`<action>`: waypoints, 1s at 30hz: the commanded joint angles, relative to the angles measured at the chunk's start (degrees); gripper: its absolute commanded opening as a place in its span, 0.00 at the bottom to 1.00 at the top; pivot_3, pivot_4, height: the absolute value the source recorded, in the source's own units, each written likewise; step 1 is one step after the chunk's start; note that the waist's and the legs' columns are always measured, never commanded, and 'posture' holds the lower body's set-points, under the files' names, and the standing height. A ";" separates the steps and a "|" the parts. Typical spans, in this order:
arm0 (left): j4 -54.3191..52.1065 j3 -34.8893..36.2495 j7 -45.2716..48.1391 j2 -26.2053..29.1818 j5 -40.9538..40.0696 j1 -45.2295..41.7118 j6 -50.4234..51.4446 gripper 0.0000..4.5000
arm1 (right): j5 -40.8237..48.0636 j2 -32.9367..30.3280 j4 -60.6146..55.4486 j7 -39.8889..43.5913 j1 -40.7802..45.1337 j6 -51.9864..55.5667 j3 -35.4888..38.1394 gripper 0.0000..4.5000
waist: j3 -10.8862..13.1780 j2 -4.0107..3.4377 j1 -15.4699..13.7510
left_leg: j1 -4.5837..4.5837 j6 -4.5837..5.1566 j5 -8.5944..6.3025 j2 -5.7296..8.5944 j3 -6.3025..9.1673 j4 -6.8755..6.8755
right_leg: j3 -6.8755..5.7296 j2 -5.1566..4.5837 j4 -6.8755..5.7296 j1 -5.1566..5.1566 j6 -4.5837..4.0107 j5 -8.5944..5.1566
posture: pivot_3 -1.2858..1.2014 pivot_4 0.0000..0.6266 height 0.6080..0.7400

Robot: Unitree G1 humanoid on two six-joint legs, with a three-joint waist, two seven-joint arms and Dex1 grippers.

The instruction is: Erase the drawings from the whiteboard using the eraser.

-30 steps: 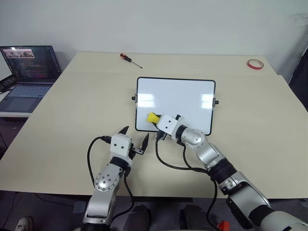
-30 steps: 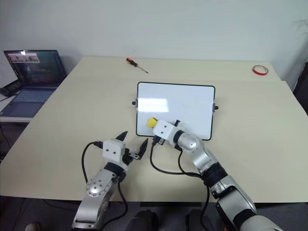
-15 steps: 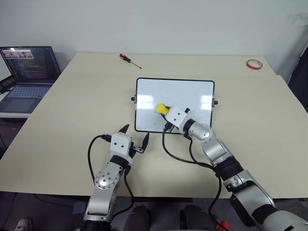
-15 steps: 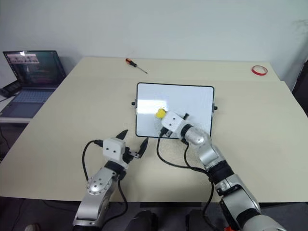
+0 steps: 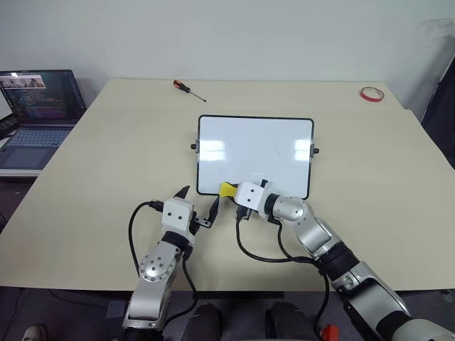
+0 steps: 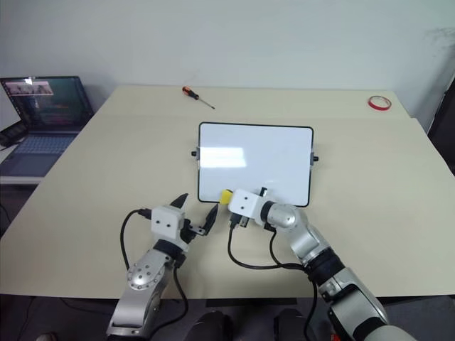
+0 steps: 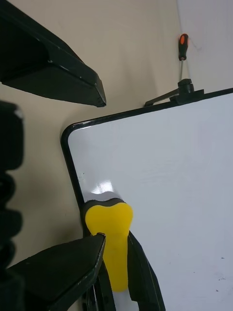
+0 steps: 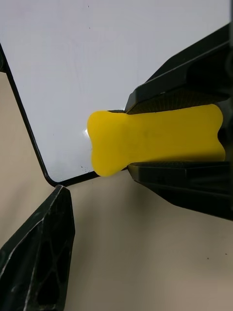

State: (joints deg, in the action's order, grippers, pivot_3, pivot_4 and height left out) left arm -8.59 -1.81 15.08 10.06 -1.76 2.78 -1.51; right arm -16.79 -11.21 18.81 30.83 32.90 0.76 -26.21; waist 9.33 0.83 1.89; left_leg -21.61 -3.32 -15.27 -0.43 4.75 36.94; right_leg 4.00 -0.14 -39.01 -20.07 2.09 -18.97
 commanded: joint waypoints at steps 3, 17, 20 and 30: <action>-2.81 -0.26 -0.45 -0.14 0.10 -0.10 -0.16 1.00 | 1.10 -1.10 0.30 -3.03 -1.04 3.57 4.84 0.24 | 0.02 0.01 -0.08 | 0.00 0.00 0.00 0.00 0.01 0.01 | 0.01 0.00 0.00 0.00 0.00 0.00 | 0.52 0.24 1.00; -0.11 -0.38 2.45 0.83 -1.01 -3.12 -0.28 1.00 | 10.58 -7.68 -37.36 -1.42 -17.74 18.08 18.02 0.24 | 0.22 0.04 -0.07 | -0.66 -0.03 -0.02 0.05 0.07 -0.07 | -0.01 -0.06 0.15 -0.47 0.02 -0.03 | 0.52 0.24 1.00; 0.76 -0.93 3.86 0.94 -1.70 -4.33 -0.22 1.00 | 10.60 -9.70 -43.17 -1.82 -20.86 22.48 20.89 0.24 | 0.23 0.04 -0.12 | -0.67 -0.03 -0.02 0.04 0.06 -0.07 | -0.02 -0.05 0.15 -0.48 0.02 -0.03 | 0.52 0.24 1.00; 5.68 -6.27 19.57 4.39 -7.07 -10.89 -0.21 1.00 | 9.73 -13.74 -57.49 -5.19 -32.03 33.47 31.28 0.24 | 0.27 0.06 -0.37 | -0.73 -0.03 -0.02 0.05 0.07 -0.06 | -0.07 -0.01 0.15 -0.51 0.02 -0.04 | 0.52 0.24 1.00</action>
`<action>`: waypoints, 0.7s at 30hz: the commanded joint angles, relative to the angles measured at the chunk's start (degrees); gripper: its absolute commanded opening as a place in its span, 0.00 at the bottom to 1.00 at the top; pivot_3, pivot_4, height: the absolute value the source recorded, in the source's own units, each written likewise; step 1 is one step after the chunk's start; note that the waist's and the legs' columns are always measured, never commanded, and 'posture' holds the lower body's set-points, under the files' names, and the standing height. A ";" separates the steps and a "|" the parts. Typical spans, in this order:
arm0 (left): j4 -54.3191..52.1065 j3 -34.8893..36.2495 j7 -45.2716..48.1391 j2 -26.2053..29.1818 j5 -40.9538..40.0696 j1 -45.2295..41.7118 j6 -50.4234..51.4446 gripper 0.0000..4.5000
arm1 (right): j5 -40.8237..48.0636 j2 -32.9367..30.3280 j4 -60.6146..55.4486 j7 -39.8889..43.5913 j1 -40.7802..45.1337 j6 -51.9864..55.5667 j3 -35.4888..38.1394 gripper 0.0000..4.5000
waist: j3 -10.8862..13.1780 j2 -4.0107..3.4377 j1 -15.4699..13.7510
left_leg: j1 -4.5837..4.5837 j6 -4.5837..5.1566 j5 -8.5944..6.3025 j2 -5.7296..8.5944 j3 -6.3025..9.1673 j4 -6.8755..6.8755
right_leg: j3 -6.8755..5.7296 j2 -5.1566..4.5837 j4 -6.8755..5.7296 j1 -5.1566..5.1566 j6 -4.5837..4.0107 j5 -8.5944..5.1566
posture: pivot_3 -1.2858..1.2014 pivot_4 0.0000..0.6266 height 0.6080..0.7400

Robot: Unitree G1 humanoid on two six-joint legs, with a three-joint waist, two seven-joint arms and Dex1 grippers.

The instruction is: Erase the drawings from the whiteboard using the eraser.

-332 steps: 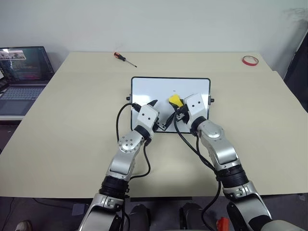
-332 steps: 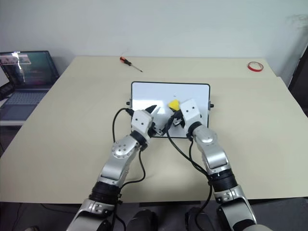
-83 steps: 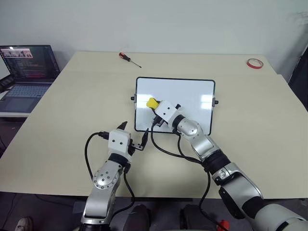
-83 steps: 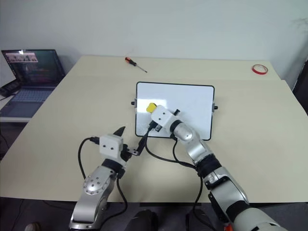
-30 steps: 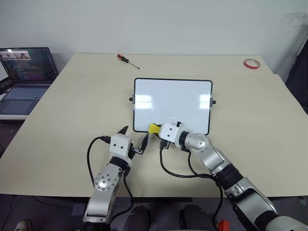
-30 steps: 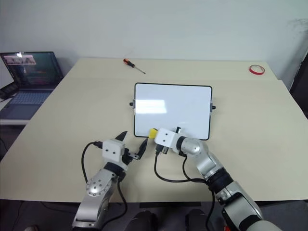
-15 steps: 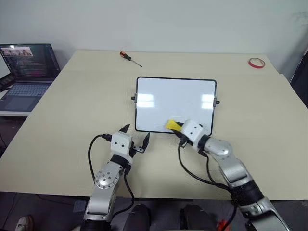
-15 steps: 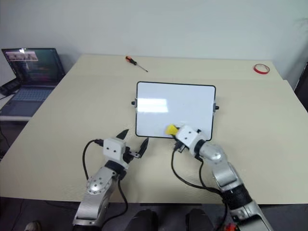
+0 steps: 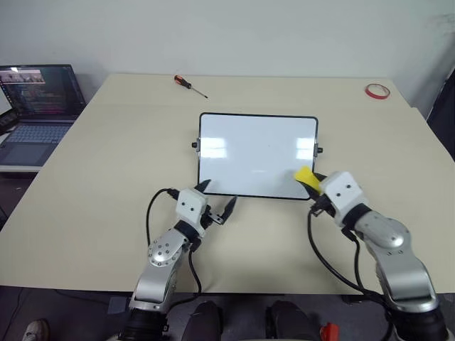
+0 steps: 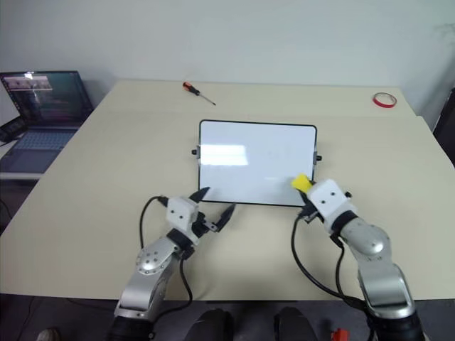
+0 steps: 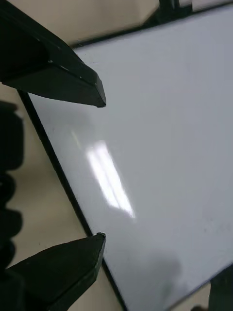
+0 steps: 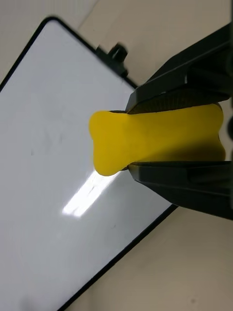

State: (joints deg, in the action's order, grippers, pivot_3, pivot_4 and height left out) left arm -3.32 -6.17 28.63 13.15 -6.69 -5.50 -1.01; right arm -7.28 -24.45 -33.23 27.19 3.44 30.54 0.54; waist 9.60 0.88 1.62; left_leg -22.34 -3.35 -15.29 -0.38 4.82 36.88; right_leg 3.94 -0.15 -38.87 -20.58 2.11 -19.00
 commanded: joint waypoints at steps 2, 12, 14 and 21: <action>1.75 -2.56 9.50 1.80 -3.81 -4.55 -0.29 1.00 | 0.57 0.18 -7.48 -2.55 -4.69 6.63 6.75 0.24 | 0.00 0.01 -0.07 | 0.00 0.00 0.00 0.02 -0.04 0.01 | -0.04 0.00 0.01 0.00 0.01 0.00 | 0.52 0.24 1.00; 15.65 -7.07 30.29 4.37 -6.21 -19.86 -3.01 1.00 | 1.70 3.16 -10.32 -7.69 -9.88 18.29 15.26 0.24 | 0.01 -0.01 0.33 | 0.03 0.01 0.00 0.04 -0.16 0.02 | -0.07 0.23 -0.05 -0.01 0.02 -0.01 | 0.52 0.24 1.00; 18.19 -7.34 32.63 4.35 -6.15 -21.68 -4.24 1.00 | 2.34 3.36 -10.07 -8.08 -9.78 19.36 15.55 0.24 | 0.01 -0.01 0.36 | 0.03 0.01 0.00 0.04 -0.19 0.02 | -0.03 0.25 -0.06 -0.05 0.02 -0.01 | 0.52 0.24 1.00; 24.43 -10.20 40.25 3.67 -4.84 -25.18 -8.45 1.00 | 6.46 4.78 -3.99 -8.07 -6.17 19.59 15.22 0.24 | 0.01 -0.01 0.32 | -0.01 0.03 0.00 0.05 -0.20 0.05 | -0.01 0.29 -0.07 -0.08 0.02 -0.01 | 0.52 0.24 1.00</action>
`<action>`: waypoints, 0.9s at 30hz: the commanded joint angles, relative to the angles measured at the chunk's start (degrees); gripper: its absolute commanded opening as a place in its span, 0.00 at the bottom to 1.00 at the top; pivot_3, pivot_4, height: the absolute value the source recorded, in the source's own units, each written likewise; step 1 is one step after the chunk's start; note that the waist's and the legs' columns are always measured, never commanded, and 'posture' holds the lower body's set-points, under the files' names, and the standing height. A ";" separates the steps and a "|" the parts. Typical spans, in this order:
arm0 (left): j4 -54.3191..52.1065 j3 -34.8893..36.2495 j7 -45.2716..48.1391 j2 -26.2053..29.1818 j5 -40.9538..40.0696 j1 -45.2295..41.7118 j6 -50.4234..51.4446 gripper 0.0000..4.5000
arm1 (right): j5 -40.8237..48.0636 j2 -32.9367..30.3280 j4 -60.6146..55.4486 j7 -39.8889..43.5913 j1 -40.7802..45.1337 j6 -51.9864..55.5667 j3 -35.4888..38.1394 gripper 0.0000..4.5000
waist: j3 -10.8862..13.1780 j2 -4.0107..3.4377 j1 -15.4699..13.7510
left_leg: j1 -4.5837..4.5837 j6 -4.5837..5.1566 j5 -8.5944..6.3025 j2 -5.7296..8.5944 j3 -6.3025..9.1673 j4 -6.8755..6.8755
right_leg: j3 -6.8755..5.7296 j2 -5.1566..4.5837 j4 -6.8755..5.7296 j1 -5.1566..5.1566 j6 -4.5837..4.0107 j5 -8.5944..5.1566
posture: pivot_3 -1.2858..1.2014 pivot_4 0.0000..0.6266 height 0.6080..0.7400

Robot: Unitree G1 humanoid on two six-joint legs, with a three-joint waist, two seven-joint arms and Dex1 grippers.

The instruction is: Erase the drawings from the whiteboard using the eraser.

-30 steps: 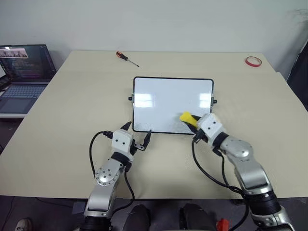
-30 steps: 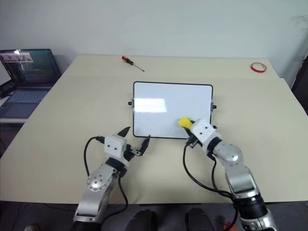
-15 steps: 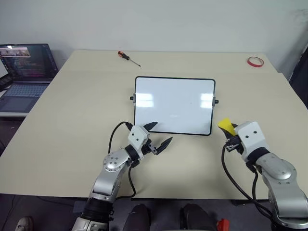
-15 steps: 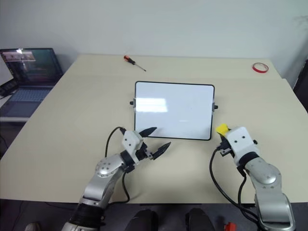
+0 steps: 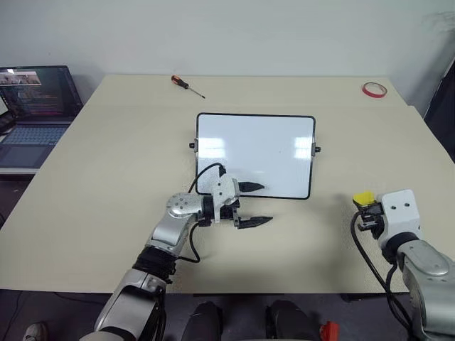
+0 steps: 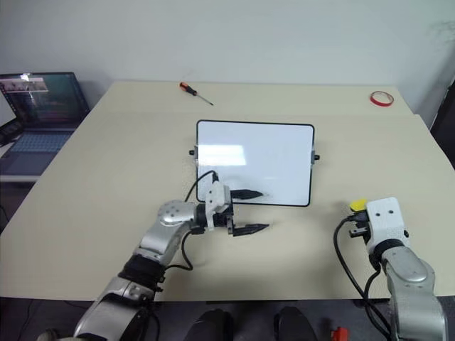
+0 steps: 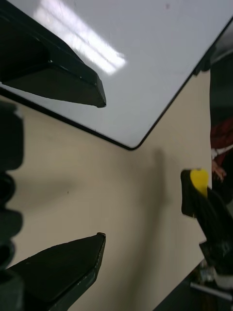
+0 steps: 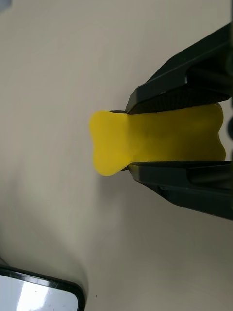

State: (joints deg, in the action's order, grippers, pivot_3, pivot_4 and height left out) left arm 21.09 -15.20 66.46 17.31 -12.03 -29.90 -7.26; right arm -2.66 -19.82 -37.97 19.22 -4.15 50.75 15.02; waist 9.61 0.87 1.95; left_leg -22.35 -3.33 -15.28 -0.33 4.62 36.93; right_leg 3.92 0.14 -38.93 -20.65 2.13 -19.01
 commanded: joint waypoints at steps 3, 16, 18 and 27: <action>-0.23 -1.73 3.47 -0.60 0.75 -0.33 -3.01 1.00 | 4.16 1.51 2.50 -0.67 3.45 0.78 1.56 0.24 | 0.00 0.00 -0.04 | -0.02 0.00 0.00 -0.03 0.02 -0.01 | -0.01 0.02 -0.01 -0.04 0.00 0.00 | 0.52 0.24 1.00; -6.42 -1.12 1.16 0.04 0.65 1.10 0.76 1.00 | 8.93 1.56 10.40 -2.09 10.14 1.25 1.51 0.24 | -0.01 -0.03 -0.02 | -0.41 0.02 0.01 -0.06 -0.02 0.05 | 0.07 0.03 -0.16 -0.50 -0.01 0.01 | 0.52 0.24 1.00; -7.07 -0.96 0.87 0.31 0.62 1.19 1.36 1.00 | 9.28 1.28 10.84 -2.33 10.31 1.08 1.35 0.24 | -0.01 -0.03 -0.05 | -0.42 0.02 0.01 -0.06 -0.02 0.04 | 0.06 0.03 -0.16 -0.52 -0.01 0.01 | 0.52 0.24 1.00; -9.56 -1.24 -0.08 0.95 0.49 1.40 3.71 1.00 | 9.91 0.97 12.02 -2.93 10.40 0.53 0.85 0.24 | -0.02 -0.04 -0.11 | -0.44 0.02 0.02 -0.05 -0.01 0.06 | 0.05 0.02 -0.17 -0.52 -0.01 0.01 | 0.52 0.24 1.00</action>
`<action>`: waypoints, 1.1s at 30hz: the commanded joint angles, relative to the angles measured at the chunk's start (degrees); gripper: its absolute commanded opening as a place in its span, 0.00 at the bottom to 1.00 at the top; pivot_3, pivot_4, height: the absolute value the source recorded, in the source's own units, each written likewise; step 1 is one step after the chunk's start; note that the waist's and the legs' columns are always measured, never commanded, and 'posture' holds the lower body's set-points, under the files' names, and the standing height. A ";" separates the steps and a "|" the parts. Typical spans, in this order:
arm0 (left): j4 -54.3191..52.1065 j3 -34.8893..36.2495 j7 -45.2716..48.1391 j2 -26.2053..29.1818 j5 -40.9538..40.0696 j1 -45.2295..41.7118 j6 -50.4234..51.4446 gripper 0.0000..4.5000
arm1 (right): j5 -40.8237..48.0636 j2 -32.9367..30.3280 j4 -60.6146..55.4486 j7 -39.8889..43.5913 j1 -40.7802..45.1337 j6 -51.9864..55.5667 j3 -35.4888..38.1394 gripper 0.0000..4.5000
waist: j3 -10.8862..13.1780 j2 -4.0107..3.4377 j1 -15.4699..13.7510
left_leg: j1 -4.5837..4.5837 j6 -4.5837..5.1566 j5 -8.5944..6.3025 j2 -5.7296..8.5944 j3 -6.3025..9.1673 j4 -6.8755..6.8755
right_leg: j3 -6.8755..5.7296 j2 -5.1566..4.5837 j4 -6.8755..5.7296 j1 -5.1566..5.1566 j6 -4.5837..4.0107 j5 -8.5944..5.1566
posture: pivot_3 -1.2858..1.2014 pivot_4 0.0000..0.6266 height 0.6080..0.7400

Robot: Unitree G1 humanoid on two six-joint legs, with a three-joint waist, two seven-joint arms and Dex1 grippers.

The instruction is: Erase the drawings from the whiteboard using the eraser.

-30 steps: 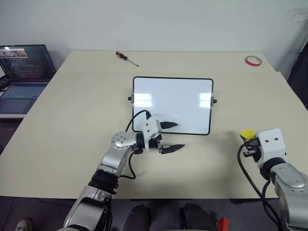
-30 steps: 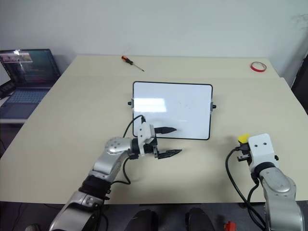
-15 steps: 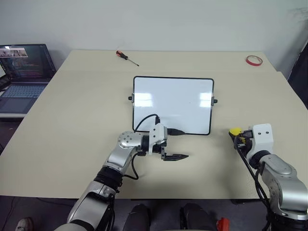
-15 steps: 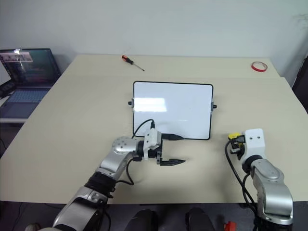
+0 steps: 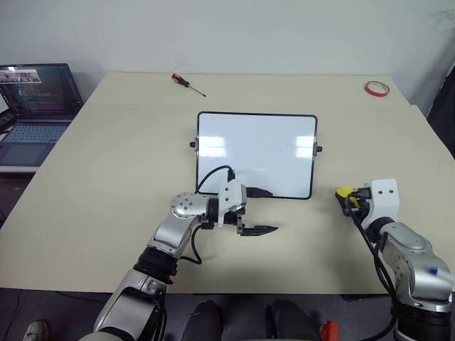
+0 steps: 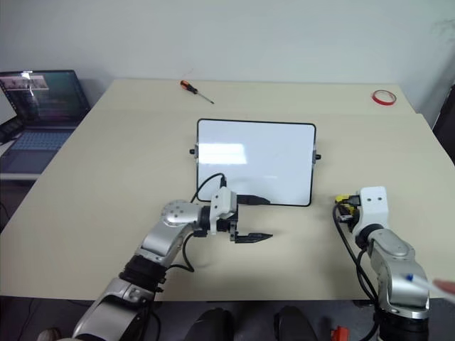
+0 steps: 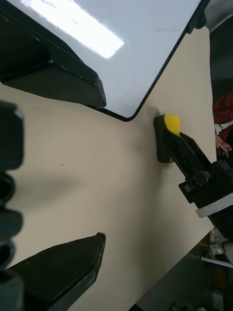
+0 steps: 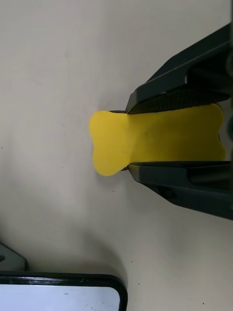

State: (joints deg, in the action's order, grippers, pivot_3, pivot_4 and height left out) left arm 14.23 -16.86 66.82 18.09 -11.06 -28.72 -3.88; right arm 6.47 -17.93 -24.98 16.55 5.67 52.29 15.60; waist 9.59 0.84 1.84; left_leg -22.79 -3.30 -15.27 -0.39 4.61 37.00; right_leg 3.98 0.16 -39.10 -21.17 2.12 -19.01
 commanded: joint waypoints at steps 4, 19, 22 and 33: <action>-2.69 0.45 -0.48 0.06 -0.38 -0.14 0.81 1.00 | 1.06 -1.32 -0.85 -0.58 0.24 -1.17 0.33 0.31 | -0.01 -0.01 0.00 | 0.00 0.00 0.00 0.00 -0.01 0.01 | 0.00 0.00 0.00 0.00 0.00 0.00 | 0.52 0.24 1.00; -3.35 1.11 -1.15 0.35 -0.48 -0.14 1.46 1.00 | 2.57 -1.82 -2.49 -2.26 -0.13 -0.38 1.39 0.99 | -0.01 -0.02 0.00 | 0.00 0.00 0.00 0.00 -0.01 0.02 | 0.00 0.00 -0.03 0.00 0.00 0.00 | 0.52 0.24 1.00; -5.43 2.99 -3.57 0.80 -1.62 0.94 3.36 1.00 | 3.74 -1.17 -5.72 -2.82 -0.70 1.02 2.70 0.99 | -0.01 -0.02 0.00 | 0.00 0.00 0.00 0.00 -0.01 0.02 | 0.01 0.00 -0.04 0.00 0.00 0.00 | 0.52 0.24 1.00; -22.84 13.05 -30.87 -1.98 1.76 17.29 12.58 1.00 | -1.39 1.27 -21.77 -6.55 -18.65 -12.02 3.68 0.99 | -0.15 -0.12 -0.15 | 0.03 0.00 0.01 -0.03 0.01 0.08 | 0.05 -0.24 -0.07 0.04 0.00 0.00 | 0.52 0.24 1.00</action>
State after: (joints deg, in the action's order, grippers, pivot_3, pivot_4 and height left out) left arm -5.41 -5.76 40.70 16.84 -10.59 -12.28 8.62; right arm 7.70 -16.67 -44.53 10.86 -11.00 46.51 19.72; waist 9.44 0.72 1.68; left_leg -22.76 -3.30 -15.26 -0.42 4.63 37.06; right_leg 4.03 -0.08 -39.15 -21.13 2.13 -19.01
